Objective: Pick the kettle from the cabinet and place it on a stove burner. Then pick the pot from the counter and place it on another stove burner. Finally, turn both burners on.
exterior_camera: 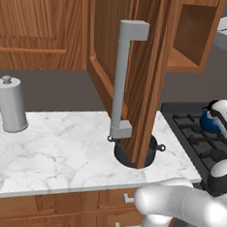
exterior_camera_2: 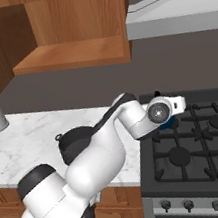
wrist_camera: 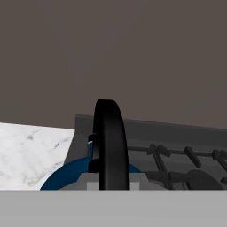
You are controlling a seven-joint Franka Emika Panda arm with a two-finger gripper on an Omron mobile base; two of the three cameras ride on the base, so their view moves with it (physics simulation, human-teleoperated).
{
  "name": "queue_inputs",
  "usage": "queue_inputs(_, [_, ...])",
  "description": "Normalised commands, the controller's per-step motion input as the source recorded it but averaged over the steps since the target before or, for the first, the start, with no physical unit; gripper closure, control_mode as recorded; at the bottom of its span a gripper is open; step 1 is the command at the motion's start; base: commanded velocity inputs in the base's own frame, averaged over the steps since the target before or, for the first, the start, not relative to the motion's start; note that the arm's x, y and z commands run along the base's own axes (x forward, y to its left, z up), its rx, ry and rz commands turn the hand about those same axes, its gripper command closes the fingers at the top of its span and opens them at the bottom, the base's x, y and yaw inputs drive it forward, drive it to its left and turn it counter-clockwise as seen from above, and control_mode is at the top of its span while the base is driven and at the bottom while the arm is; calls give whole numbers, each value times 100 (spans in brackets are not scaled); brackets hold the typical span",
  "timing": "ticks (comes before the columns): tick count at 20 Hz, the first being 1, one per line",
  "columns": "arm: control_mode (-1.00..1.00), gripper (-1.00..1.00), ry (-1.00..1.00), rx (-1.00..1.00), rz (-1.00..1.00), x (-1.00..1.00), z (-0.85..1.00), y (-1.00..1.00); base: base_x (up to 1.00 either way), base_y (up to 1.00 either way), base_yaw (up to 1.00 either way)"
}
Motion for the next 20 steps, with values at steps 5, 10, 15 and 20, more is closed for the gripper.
queue_inputs(5, [-100,100,0,0,1,17,-20,0,0,0,0])
queue_inputs(10, [-100,100,0,1,1,23,-11,-1,0,0,0])
queue_inputs(15, [-100,100,0,1,0,24,-4,-6,0,0,0])
queue_inputs(20, [-100,100,0,1,0,23,-4,-13,0,0,0])
